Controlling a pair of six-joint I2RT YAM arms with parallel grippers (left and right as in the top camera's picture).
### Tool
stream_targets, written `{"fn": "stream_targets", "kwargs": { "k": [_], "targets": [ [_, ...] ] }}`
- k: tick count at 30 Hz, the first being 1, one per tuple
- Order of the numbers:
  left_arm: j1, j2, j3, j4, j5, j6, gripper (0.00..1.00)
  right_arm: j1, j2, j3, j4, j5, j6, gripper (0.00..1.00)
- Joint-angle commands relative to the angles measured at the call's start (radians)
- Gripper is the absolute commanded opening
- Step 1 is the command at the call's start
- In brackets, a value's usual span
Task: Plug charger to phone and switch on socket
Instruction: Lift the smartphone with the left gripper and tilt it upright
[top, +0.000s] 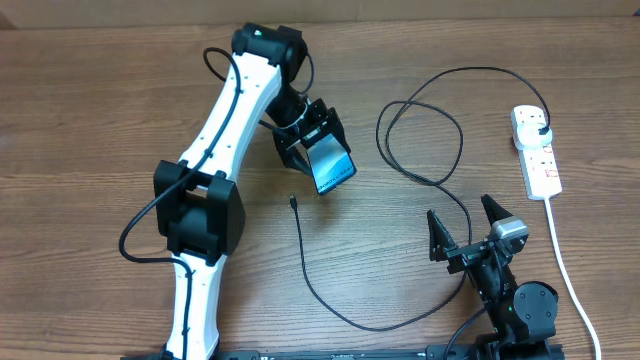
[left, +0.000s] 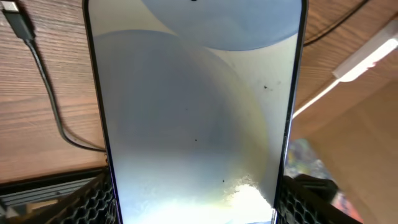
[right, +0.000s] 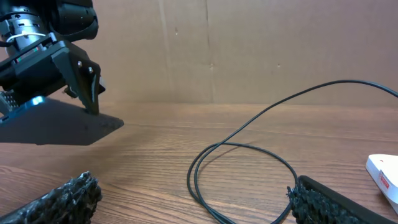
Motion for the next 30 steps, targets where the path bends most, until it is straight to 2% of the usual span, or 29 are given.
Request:
{"fn": "stream_targets", "kwargs": {
  "k": [1, 10, 17, 30],
  "targets": [
    [0.027, -0.010, 0.013, -0.004, 0.080, 0.000, 0.04, -0.006, -0.010, -0.011, 0.003, 0.006, 0.006, 1.00],
    [0.043, -0.010, 0.012, -0.004, 0.074, 0.103, 0.04, -0.006, -0.010, -0.011, 0.003, 0.006, 0.006, 1.00],
    [0.055, -0.010, -0.011, -0.004, 0.044, 0.104, 0.04, -0.006, -0.010, -0.011, 0.003, 0.006, 0.006, 1.00],
    [0.111, -0.010, -0.225, -0.004, 0.093, 0.111, 0.04, -0.006, -0.010, -0.011, 0.003, 0.006, 0.006, 1.00]
  ]
}}
